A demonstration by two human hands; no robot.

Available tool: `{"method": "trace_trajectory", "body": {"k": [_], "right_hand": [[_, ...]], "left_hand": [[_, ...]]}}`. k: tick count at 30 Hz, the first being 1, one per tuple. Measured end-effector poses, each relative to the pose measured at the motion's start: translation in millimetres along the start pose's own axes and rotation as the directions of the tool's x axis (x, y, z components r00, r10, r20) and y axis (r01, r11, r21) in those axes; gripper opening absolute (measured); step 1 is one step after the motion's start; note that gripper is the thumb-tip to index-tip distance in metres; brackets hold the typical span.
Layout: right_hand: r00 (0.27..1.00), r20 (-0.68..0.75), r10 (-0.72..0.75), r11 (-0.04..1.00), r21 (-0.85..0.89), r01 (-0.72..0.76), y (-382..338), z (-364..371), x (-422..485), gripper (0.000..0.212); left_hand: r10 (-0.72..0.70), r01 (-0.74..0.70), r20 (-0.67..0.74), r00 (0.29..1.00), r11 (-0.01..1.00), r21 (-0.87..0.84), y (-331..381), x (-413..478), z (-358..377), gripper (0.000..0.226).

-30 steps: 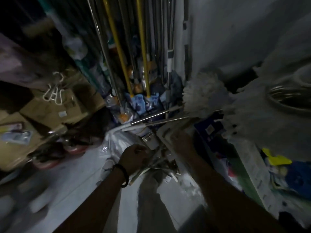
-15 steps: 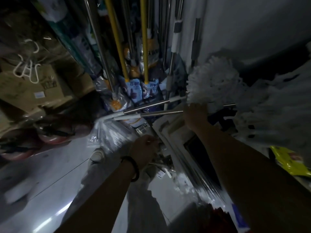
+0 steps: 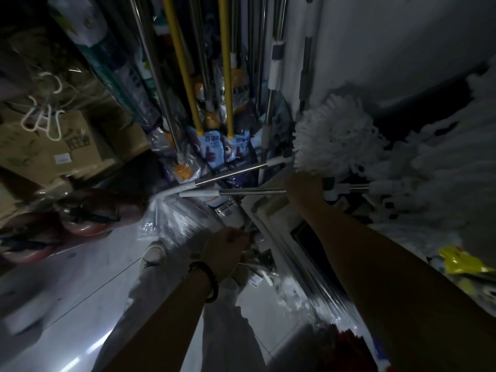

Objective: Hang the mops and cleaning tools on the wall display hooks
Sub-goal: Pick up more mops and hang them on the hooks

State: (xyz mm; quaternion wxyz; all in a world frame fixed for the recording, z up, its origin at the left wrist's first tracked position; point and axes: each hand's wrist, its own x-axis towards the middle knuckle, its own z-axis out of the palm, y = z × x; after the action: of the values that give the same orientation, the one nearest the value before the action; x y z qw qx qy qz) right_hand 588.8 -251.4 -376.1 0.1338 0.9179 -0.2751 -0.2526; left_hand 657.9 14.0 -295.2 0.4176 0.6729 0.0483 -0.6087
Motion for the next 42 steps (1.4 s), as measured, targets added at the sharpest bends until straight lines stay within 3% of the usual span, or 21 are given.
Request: {"method": "trace_trajectory", "body": {"k": [2, 4, 6, 10, 13, 16, 21, 24, 26, 28, 29, 33, 40, 42], "right_hand": [[0.999, -0.028, -0.024, 0.997, -0.074, 0.022, -9, -16, -14, 0.019], [0.989, 0.143, 0.028, 0.987, -0.163, -0.005, -19, -24, -25, 0.019], [0.973, 0.227, 0.040, 0.984, -0.176, 0.000, -33, -29, -37, 0.024], [0.976, 0.213, 0.046, 0.993, -0.115, -0.022, -52, -23, -53, 0.010], [0.964, 0.260, 0.050, 0.997, 0.047, -0.065, -58, -20, -61, 0.016], [0.966, 0.251, 0.068, 0.997, 0.024, -0.076, -69, -28, -76, 0.015], [0.953, 0.252, 0.167, 0.968, 0.140, -0.207, -84, -54, -99, 0.008], [0.964, 0.222, 0.148, 0.972, 0.147, -0.184, -94, -48, -115, 0.027], [0.952, 0.256, 0.167, 0.965, 0.153, -0.211, -99, -52, -122, 0.017], [0.943, 0.297, 0.153, 0.910, 0.330, -0.251, -97, -40, -121, 0.026], [0.968, 0.211, 0.137, 0.916, 0.346, -0.205, -97, -29, -126, 0.026], [0.945, 0.185, 0.269, 0.916, 0.253, -0.311, -117, -16, -161, 0.024], [0.857, 0.446, 0.257, 0.880, 0.259, -0.399, -133, -18, -206, 0.012], [0.877, 0.379, 0.295, 0.893, 0.216, -0.394, -129, -39, -222, 0.017]], "left_hand": [[-0.018, 0.018, 0.001, 1.000, 0.999, -0.030, -1, -5, -3, 0.012], [-0.032, 0.032, 0.011, 0.999, 0.998, -0.051, -2, -11, -4, 0.016], [-0.032, 0.033, 0.014, 0.999, 0.999, -0.020, -4, -16, -6, 0.017], [-0.002, 0.000, 0.027, 1.000, 0.998, 0.065, -5, -30, -10, 0.012], [-0.015, 0.010, 0.057, 0.998, 0.996, 0.090, -4, -41, -14, 0.015], [-0.048, 0.040, 0.083, 0.995, 0.994, 0.099, -6, -50, -18, 0.017], [-0.081, 0.069, 0.099, 0.992, 0.991, 0.118, -8, -59, -26, 0.011], [-0.106, 0.092, 0.104, 0.989, 0.987, 0.128, -12, -64, -30, 0.016], [-0.121, 0.104, 0.118, 0.986, 0.984, 0.146, -15, -67, -31, 0.018], [-0.137, 0.118, 0.122, 0.983, 0.981, 0.155, -20, -67, -34, 0.016], [-0.138, 0.117, 0.126, 0.982, 0.980, 0.162, -24, -66, -36, 0.015], [-0.157, 0.130, 0.142, 0.977, 0.975, 0.181, -33, -61, -48, 0.011], [-0.208, 0.169, 0.138, 0.968, 0.953, 0.251, -52, -65, -60, 0.017], [-0.220, 0.180, 0.137, 0.966, 0.949, 0.258, -60, -67, -58, 0.019]]}}
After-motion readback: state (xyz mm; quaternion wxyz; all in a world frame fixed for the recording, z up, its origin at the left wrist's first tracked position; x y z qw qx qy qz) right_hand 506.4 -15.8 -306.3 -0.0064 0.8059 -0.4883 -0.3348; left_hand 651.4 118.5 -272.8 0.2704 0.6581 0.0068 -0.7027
